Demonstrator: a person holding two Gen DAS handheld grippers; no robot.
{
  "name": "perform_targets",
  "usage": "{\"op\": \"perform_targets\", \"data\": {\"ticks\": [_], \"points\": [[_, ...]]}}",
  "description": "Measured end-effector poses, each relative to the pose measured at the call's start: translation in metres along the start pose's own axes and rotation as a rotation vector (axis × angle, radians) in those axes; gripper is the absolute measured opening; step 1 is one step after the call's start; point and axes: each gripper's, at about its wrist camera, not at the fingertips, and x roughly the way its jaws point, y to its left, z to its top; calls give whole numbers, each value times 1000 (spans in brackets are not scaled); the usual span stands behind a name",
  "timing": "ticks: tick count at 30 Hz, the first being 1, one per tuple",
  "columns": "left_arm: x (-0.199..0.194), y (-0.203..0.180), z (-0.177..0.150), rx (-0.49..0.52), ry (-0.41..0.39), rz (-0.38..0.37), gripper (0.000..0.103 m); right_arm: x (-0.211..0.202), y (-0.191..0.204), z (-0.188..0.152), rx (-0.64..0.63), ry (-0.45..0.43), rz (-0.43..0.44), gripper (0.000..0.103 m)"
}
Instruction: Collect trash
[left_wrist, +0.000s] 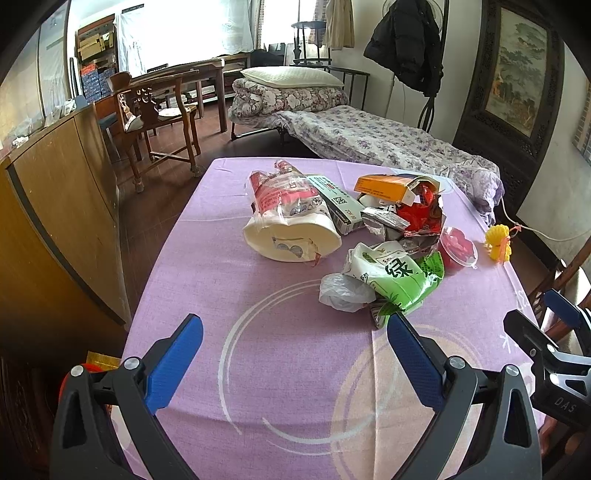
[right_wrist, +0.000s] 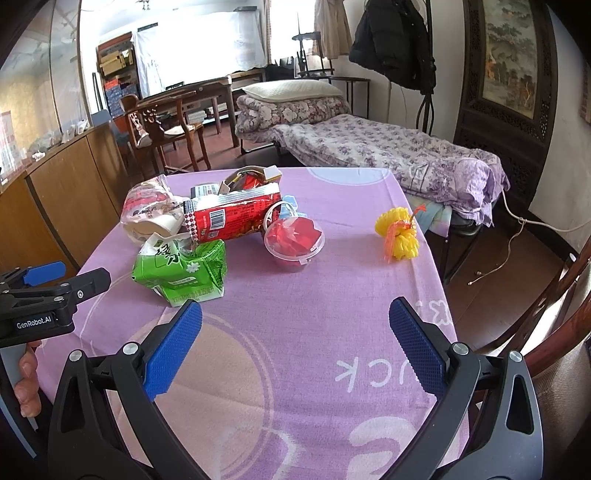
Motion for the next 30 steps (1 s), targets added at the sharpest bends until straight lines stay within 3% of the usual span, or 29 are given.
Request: {"op": "perform_targets", "data": {"ticks": [22,27,30], "points": [[2,3,-1,1,4,14,98,1,0,-1,-6,4,-1,97],[7,3,-1,8,35,-54,98,2,-5,0,8,0,-23,97],[9,1,-2,14,50,-48,98,1,-16,3,54,-11,-45,97]]}}
